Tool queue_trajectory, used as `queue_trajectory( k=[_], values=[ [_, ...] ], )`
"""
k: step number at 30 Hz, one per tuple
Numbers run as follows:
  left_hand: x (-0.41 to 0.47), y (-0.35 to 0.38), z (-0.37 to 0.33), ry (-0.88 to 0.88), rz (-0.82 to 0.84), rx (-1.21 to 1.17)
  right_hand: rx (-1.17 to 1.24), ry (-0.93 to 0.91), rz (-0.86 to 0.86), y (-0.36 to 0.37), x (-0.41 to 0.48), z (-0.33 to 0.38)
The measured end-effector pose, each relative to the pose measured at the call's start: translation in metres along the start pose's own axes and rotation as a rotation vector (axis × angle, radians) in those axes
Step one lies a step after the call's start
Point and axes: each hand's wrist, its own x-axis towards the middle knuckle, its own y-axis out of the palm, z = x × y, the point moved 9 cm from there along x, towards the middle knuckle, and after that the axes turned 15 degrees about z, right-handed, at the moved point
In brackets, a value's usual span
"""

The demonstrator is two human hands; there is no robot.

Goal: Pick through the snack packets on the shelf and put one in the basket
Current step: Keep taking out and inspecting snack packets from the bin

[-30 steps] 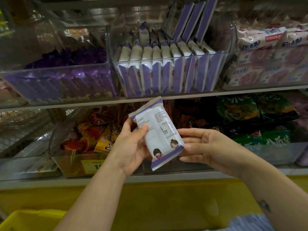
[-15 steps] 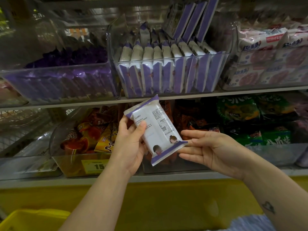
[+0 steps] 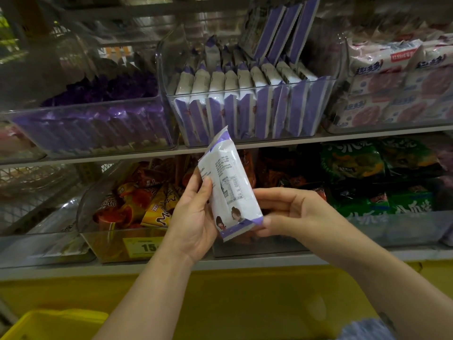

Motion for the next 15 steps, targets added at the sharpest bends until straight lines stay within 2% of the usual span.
queue_trajectory(
  k=[6,9,12,15],
  values=[
    [0.000,0.013,0.000,0.040,0.019,0.200,0.240,0.043,0.096,-0.001,0.005,-0.012],
    [-0.002,0.016,0.000,0.061,-0.012,0.358,0.148,0.019,0.082,0.000,0.005,-0.013],
    [-0.006,0.018,-0.010,0.092,-0.047,0.658,0.068,-0.038,0.039,0.002,0.004,-0.007],
    [-0.007,0.023,-0.015,0.030,0.030,0.922,0.030,-0.089,-0.055,-0.005,0.003,0.000]
  ],
)
